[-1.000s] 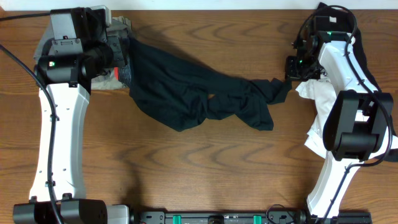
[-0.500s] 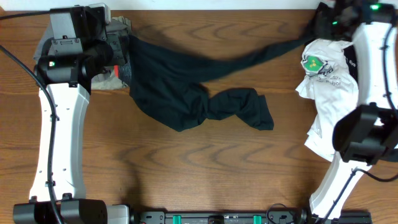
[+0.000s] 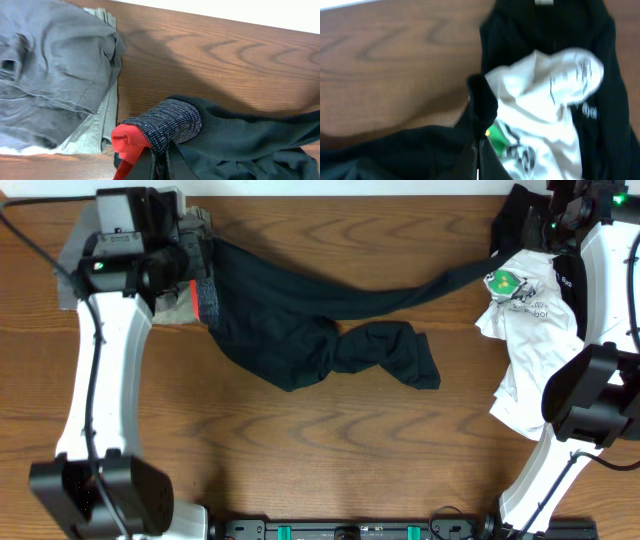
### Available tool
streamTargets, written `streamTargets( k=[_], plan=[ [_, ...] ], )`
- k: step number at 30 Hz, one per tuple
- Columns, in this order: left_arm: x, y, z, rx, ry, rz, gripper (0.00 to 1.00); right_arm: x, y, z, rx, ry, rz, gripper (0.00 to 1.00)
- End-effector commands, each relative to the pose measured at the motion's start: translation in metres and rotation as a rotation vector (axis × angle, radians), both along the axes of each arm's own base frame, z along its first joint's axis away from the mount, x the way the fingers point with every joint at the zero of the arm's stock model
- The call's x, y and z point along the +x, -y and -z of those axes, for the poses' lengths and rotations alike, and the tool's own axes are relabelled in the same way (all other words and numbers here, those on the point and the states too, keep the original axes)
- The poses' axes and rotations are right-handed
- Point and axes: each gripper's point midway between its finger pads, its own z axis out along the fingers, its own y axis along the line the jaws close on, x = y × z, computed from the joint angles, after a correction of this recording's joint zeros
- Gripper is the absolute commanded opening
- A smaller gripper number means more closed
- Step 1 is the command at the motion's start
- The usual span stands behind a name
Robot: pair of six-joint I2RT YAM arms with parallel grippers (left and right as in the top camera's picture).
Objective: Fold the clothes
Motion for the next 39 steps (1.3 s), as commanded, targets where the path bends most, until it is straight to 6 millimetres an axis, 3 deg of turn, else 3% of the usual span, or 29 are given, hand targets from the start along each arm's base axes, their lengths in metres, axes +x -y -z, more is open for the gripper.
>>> streamTargets(
  k=[1, 6, 9, 11, 17, 22, 27, 28, 30, 33, 36, 38, 39],
  plan=[
    [0.009, -0.005, 0.023, -0.014, -0.042, -0.036, 0.06, 0.010, 0.001, -0.013, 0.009, 0.071, -0.067, 0.01],
    [0.011, -0.004, 0.028, -0.026, -0.055, -0.045, 0.06, 0.018, -0.005, -0.054, 0.022, 0.180, -0.108, 0.01],
    [0.011, -0.005, 0.027, -0.028, -0.053, -0.047, 0.06, 0.012, -0.004, -0.061, 0.016, 0.181, -0.102, 0.01],
    [0.011, -0.004, 0.028, -0.030, -0.054, -0.049, 0.06, 0.009, 0.002, -0.051, -0.008, 0.145, -0.078, 0.01],
    [0.013, -0.003, 0.036, -0.030, -0.074, -0.047, 0.06, -0.007, 0.003, 0.019, 0.014, -0.012, -0.049, 0.01],
    [0.016, -0.004, 0.059, -0.032, -0.124, -0.048, 0.06, -0.022, 0.000, 0.064, 0.046, -0.089, -0.028, 0.01],
    [0.022, -0.004, 0.082, -0.034, -0.163, -0.048, 0.06, -0.028, -0.002, 0.077, 0.052, -0.115, -0.035, 0.01],
    [0.023, -0.004, 0.086, -0.035, -0.170, -0.048, 0.06, -0.028, -0.003, 0.077, 0.053, -0.114, -0.043, 0.03],
    [0.024, -0.004, 0.088, -0.035, -0.173, -0.048, 0.06, -0.029, -0.005, 0.074, 0.053, -0.111, -0.054, 0.37],
    [0.026, -0.004, 0.086, -0.035, -0.161, -0.048, 0.06, -0.033, -0.008, 0.070, 0.058, -0.116, -0.074, 0.67],
    [0.027, -0.004, 0.085, -0.035, -0.156, -0.048, 0.07, -0.040, -0.008, 0.071, 0.066, -0.144, -0.069, 0.75],
    [0.026, -0.004, 0.085, -0.037, -0.158, -0.046, 0.16, -0.047, -0.005, 0.076, 0.077, -0.170, -0.056, 0.71],
    [0.026, -0.004, 0.085, -0.037, -0.158, -0.046, 0.21, -0.050, -0.003, 0.079, 0.083, -0.185, -0.047, 0.62]
  ],
)
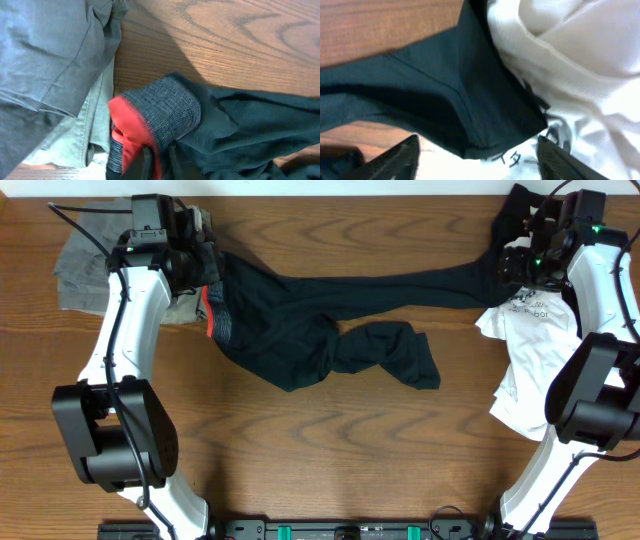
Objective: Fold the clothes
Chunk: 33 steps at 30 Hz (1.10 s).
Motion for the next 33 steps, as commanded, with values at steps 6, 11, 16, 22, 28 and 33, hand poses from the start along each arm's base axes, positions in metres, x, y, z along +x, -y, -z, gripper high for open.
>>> streamTargets(
  k=[6, 11, 16, 22, 28, 33],
  plan=[
    [-0.001, -0.002, -0.003, -0.002, 0.004, -0.014, 0.33, -0.032, 0.019, 0.014, 0.038, -0.087, 0.070, 0.13],
    [-0.001, -0.002, -0.002, -0.002, 0.003, -0.013, 0.33, -0.054, 0.030, 0.024, 0.114, -0.148, 0.111, 0.01],
    [-0.001, -0.002, -0.002, -0.002, 0.003, -0.014, 0.33, -0.064, 0.041, 0.048, 0.142, -0.145, 0.144, 0.01],
    [-0.001, -0.001, -0.002, -0.004, 0.002, -0.012, 0.38, -0.048, 0.054, 0.076, 0.083, -0.036, 0.176, 0.01],
    [-0.003, -0.001, -0.002, -0.005, -0.005, -0.012, 0.41, -0.043, 0.094, 0.081, -0.015, 0.026, 0.289, 0.01],
    [-0.002, 0.000, -0.002, -0.006, -0.005, -0.013, 0.44, -0.047, 0.139, 0.075, -0.038, 0.085, 0.399, 0.01]
  ],
)
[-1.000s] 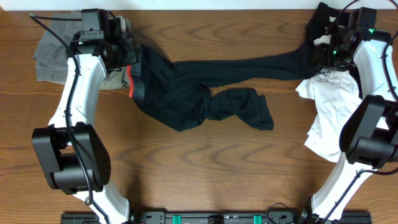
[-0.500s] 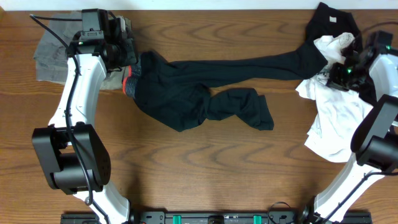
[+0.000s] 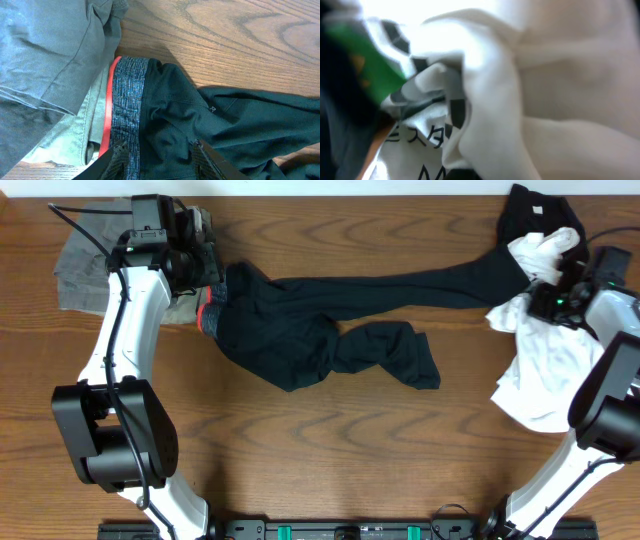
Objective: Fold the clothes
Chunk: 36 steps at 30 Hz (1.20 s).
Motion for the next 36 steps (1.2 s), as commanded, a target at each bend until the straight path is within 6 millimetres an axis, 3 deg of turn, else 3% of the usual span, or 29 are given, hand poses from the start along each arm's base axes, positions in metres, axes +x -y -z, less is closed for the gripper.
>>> streamTargets(
  k=[1, 9, 15, 19, 22, 23, 26, 28, 30, 32, 36],
  plan=[
    [-0.001, 0.001, -0.002, -0.001, 0.003, -0.004, 0.44, -0.022, 0.059, 0.003, -0.064, -0.018, 0.168, 0.01],
    [0.000, 0.013, -0.004, 0.000, 0.012, 0.021, 0.45, -0.032, 0.107, -0.006, -0.097, 0.042, 0.261, 0.01],
    [0.003, 0.020, -0.006, 0.000, 0.028, 0.036, 0.45, -0.030, 0.121, -0.016, -0.110, 0.070, 0.280, 0.01],
    [0.003, 0.021, -0.006, 0.000, 0.028, 0.038, 0.45, -0.018, 0.119, -0.040, -0.073, 0.097, 0.256, 0.06],
    [0.003, 0.021, -0.006, 0.000, 0.028, 0.038, 0.45, -0.002, 0.107, -0.076, -0.005, 0.141, 0.202, 0.45],
    [0.003, 0.021, -0.006, -0.001, 0.027, 0.038, 0.45, 0.003, 0.102, -0.088, 0.009, 0.151, 0.186, 0.53],
    [0.002, 0.021, -0.005, 0.000, 0.021, 0.038, 0.45, 0.016, 0.082, -0.129, 0.028, 0.170, 0.114, 0.59],
    [0.001, 0.021, -0.004, -0.001, 0.019, 0.038, 0.45, 0.026, 0.059, -0.149, 0.039, 0.184, 0.040, 0.57],
    [0.001, 0.021, -0.004, 0.000, 0.018, 0.038, 0.45, 0.037, 0.031, -0.156, 0.051, 0.190, -0.027, 0.43],
    [0.001, 0.021, -0.004, -0.001, 0.018, 0.038, 0.45, 0.047, 0.004, -0.150, 0.033, 0.171, -0.084, 0.24],
    [0.000, 0.021, -0.003, -0.001, 0.011, 0.038, 0.45, 0.059, -0.042, -0.123, 0.011, 0.112, -0.161, 0.05]
  ],
)
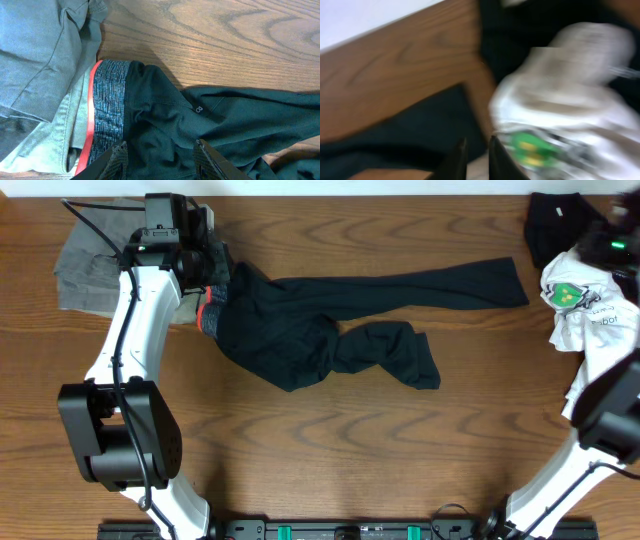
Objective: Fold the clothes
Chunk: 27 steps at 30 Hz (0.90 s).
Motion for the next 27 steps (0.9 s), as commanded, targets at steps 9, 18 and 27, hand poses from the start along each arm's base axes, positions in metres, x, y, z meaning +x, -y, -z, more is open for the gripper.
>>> streamTargets(
  k=[9, 18, 27],
  plan=[
    [-0.005, 0.000, 0.000, -0.001, -0.017, -0.005, 0.45, 0.008, -0.091, 0.100, 0.036, -0.183, -0.136, 0.01],
    [-0.005, 0.000, 0.000, -0.001, -0.017, -0.005, 0.45, -0.003, -0.084, 0.174, 0.012, -0.330, -0.108, 0.01],
    [-0.004, 0.000, 0.000, -0.001, -0.015, -0.005, 0.45, -0.023, -0.043, 0.194, -0.025, -0.411, -0.010, 0.01]
  ],
)
